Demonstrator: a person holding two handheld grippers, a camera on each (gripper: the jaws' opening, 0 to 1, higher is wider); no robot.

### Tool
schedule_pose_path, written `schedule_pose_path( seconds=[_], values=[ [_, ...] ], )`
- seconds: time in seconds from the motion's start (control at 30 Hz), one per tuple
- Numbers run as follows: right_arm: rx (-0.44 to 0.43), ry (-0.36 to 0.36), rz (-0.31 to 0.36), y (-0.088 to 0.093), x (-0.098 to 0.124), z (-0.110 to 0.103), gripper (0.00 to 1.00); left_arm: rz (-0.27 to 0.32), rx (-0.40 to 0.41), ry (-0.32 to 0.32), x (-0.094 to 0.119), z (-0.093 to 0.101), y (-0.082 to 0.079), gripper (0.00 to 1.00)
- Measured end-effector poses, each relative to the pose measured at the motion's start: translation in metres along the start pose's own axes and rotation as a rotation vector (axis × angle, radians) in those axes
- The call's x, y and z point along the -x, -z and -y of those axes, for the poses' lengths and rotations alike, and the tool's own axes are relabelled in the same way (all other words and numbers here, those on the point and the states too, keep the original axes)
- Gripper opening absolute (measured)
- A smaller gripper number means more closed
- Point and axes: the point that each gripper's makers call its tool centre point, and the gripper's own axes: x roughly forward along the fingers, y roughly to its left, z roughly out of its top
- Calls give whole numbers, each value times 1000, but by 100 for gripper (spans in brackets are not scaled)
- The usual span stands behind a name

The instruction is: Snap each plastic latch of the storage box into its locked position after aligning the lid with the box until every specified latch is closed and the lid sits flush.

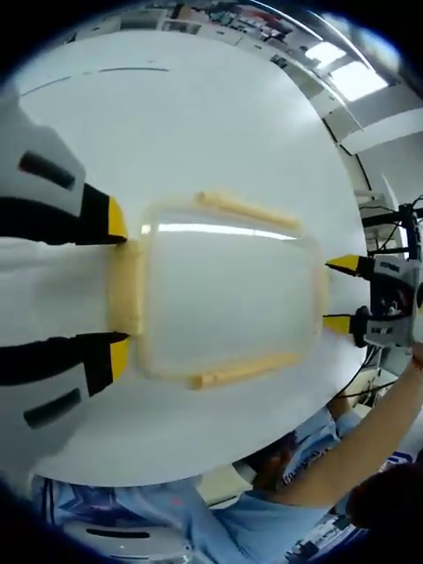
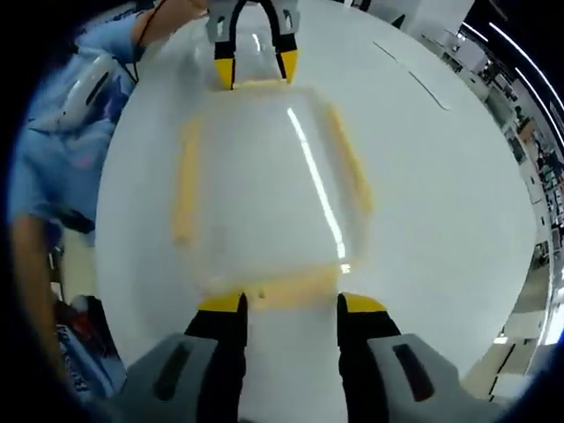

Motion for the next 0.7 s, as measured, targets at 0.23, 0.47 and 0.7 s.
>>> schedule_pose_path(
  seconds=[0.23,0.47,0.7],
  values=[
    [91,-58,-59,-6,-4,-2,43,-19,5,-3,0,-1,1,40],
    [137,-92,-140,-9,-10,-2,41,-27,-12,4,0,-1,0,41],
    [140,-99,-102,-8,-7,-3,41,-24,-26,10,-3,-2,1,42]
  ],
)
